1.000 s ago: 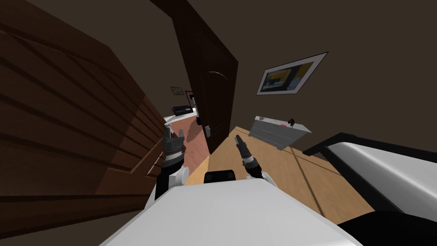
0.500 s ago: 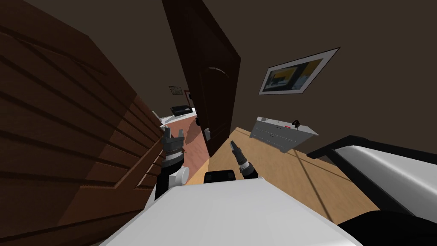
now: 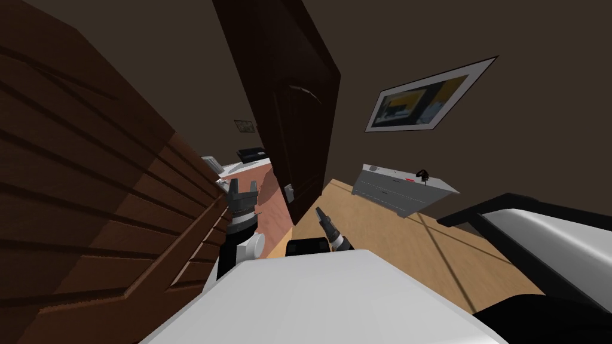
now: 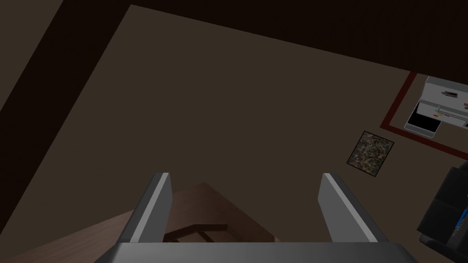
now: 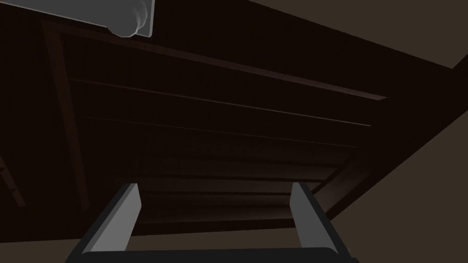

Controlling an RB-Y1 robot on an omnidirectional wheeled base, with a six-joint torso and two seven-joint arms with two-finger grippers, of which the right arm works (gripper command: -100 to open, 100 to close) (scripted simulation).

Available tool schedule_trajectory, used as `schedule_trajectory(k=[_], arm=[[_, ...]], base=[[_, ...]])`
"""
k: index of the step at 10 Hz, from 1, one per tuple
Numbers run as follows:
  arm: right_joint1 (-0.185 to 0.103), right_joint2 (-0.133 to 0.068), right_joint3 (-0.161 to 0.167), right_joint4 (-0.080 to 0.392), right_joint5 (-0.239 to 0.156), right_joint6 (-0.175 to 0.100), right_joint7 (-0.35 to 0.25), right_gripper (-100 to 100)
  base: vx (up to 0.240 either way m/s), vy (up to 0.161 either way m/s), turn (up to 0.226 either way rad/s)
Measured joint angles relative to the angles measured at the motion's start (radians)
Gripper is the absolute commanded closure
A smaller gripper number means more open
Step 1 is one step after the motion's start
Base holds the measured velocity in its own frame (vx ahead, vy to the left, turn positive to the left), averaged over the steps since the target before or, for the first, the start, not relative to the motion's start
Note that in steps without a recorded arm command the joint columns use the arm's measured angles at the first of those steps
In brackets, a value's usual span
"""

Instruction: Push the door open

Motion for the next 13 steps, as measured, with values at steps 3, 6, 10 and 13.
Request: schedule_trajectory(k=[3,6,10,13], arm=[[0.035,-0.022,0.056,0.058,0.054,-0.028,-0.051,-100],[0.044,-0.039,0.11,0.103,0.105,-0.026,-0.106,-100],[0.078,-0.066,0.166,0.137,0.166,-0.043,-0.166,-100],[0.068,-0.069,0.168,0.146,0.172,-0.053,-0.19,-100]], base=[[0.199,0.019,-0.009],[0.207,0.005,-0.009],[0.205,0.036,0.05],[0.07,0.014,-0.021]])
